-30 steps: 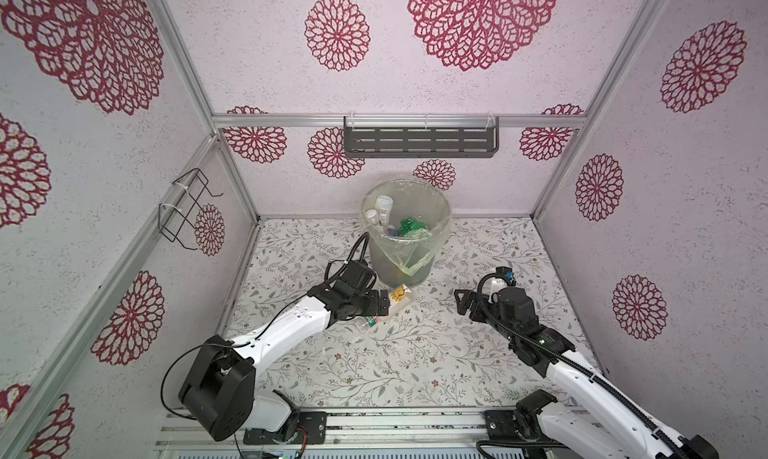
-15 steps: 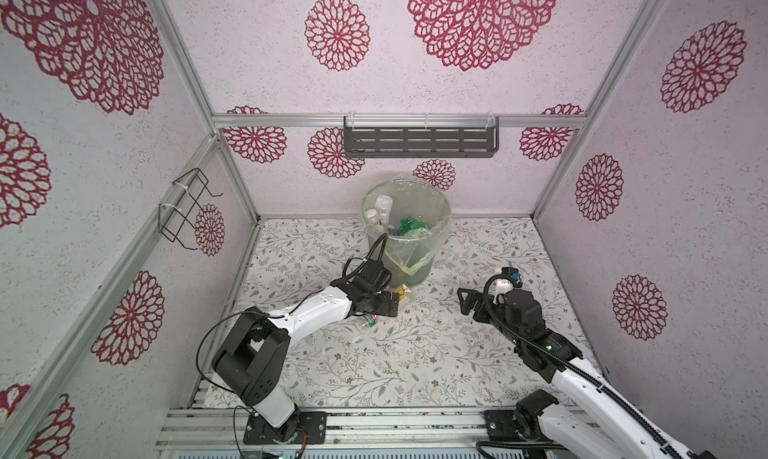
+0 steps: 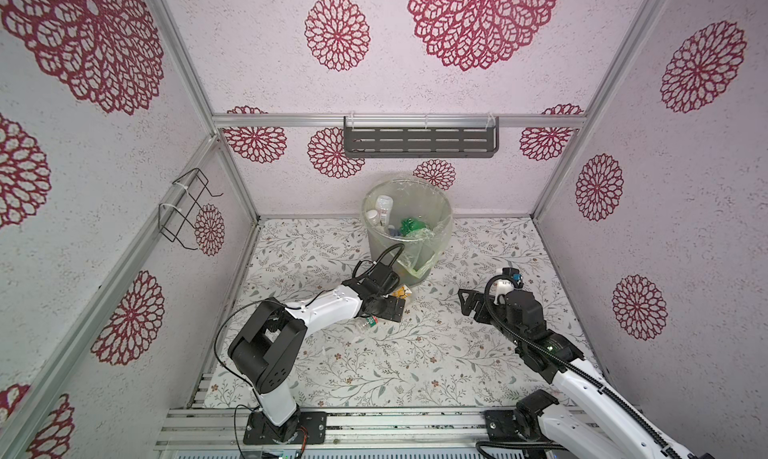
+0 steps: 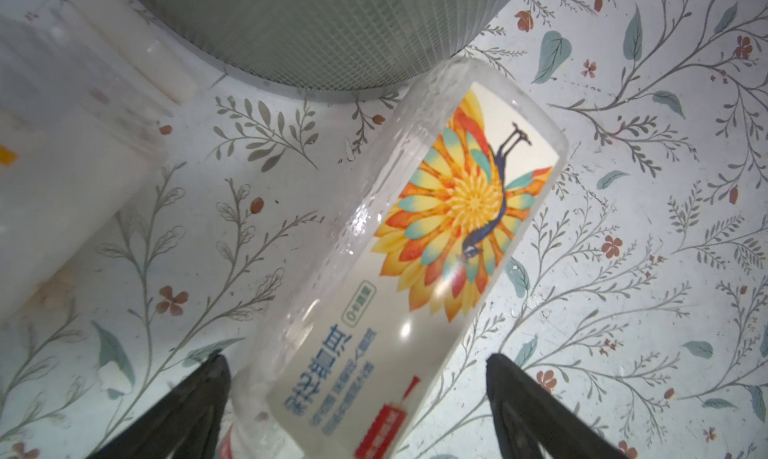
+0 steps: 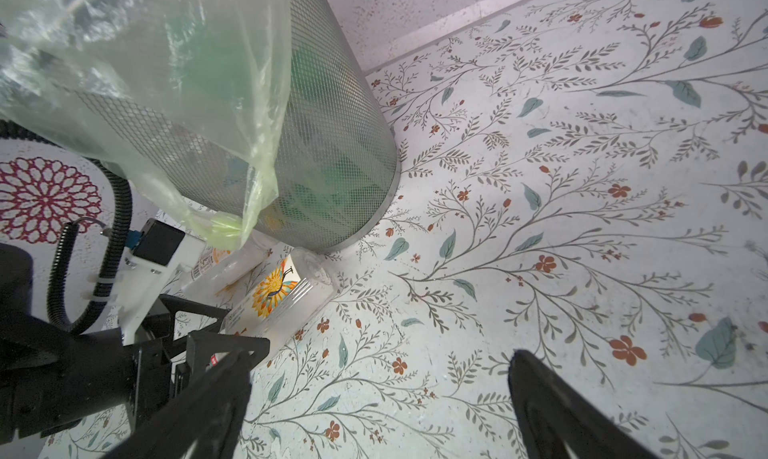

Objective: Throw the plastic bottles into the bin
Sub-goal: 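Lower the left gripper around the sunflower-label bottle and close it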

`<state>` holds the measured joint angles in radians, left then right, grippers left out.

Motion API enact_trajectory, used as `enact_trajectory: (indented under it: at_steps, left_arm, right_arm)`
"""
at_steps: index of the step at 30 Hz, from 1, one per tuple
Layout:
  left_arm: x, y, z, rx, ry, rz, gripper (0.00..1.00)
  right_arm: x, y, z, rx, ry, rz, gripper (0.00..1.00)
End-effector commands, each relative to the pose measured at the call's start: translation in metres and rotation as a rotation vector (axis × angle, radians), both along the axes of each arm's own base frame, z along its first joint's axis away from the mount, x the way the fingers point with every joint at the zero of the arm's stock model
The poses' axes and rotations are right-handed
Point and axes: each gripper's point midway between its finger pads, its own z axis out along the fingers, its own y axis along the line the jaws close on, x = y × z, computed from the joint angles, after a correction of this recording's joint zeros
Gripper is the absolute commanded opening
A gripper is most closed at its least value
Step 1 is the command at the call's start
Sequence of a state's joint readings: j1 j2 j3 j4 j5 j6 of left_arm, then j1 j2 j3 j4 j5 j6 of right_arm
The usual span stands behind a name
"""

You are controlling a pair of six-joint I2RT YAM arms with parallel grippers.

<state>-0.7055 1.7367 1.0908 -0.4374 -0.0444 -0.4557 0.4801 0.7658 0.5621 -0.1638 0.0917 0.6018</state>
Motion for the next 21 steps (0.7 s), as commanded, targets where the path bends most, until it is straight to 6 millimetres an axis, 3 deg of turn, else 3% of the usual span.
enact_trajectory:
  at_steps: [1, 7, 21]
  left_arm:
    - [0.005, -0.006, 0.004, -0.010, -0.053, -0.012, 0.99]
    - [-0.005, -0.010, 0.000, -0.049, -0.060, -0.006, 0.90]
    - [-0.026, -0.015, -0.006, -0.061, -0.058, 0.026, 0.57]
  right_arm:
    - [0.000, 0.000, 0.006, 0.010, -0.013, 0.002, 0.99]
    - [0.001, 0.000, 0.009, 0.014, -0.016, 0.003, 0.99]
    - [0.001, 0.001, 0.008, 0.032, -0.011, 0.000, 0.99]
